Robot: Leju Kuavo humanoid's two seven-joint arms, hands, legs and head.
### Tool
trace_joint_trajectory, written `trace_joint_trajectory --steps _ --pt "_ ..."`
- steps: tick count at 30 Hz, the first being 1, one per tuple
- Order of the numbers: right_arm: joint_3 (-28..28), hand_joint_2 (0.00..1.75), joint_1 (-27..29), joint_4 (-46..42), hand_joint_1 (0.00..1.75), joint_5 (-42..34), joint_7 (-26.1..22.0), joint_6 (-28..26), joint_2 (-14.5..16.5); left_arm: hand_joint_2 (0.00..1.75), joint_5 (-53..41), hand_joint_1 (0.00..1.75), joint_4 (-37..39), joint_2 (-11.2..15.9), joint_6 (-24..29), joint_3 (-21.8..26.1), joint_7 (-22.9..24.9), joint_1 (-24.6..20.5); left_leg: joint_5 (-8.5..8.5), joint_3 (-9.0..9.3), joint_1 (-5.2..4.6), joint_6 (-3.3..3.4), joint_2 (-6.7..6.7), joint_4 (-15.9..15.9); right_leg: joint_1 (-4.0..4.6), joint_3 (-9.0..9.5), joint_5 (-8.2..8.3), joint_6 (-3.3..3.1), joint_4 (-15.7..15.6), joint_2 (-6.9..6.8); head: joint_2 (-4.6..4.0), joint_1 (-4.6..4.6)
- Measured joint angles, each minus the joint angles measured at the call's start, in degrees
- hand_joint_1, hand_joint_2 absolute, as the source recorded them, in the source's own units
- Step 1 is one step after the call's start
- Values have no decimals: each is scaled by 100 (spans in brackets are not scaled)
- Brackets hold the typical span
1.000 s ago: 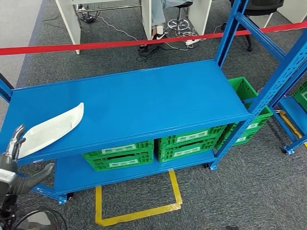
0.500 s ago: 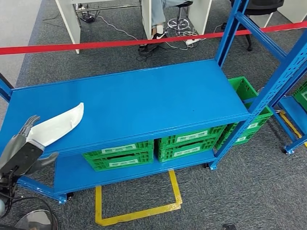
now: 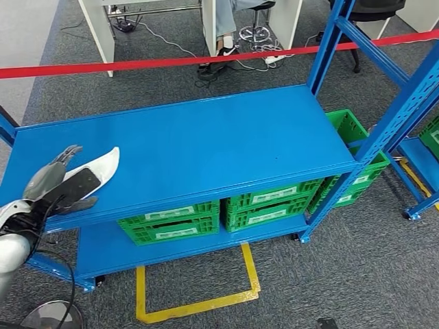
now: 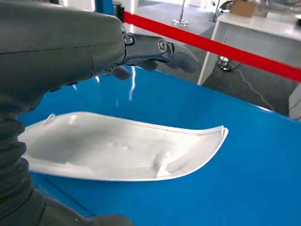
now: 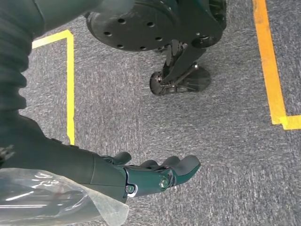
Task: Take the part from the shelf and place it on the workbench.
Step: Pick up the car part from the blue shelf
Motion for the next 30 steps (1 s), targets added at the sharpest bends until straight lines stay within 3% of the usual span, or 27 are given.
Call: trace_joint_trajectory --steps 8,16,30 --pt "147 175 -122 199 0 -172 -111 87 0 175 -155 0 545 14 -302 -480 83 -450 0 -1 0 0 2 0 0 -2 0 0 0 5 0 0" --pt "254 175 -216 340 0 -302 -168 125 0 175 -149 0 814 80 -563 -841 137 -594 0 -1 0 0 3 0 0 -1 0 0 0 6 0 1" --pt "359 175 -232 380 0 -574 -233 -30 -2 175 -338 0 740 364 -169 -856 382 -112 0 -4 0 0 3 0 0 -2 0 0 1 6 0 1"
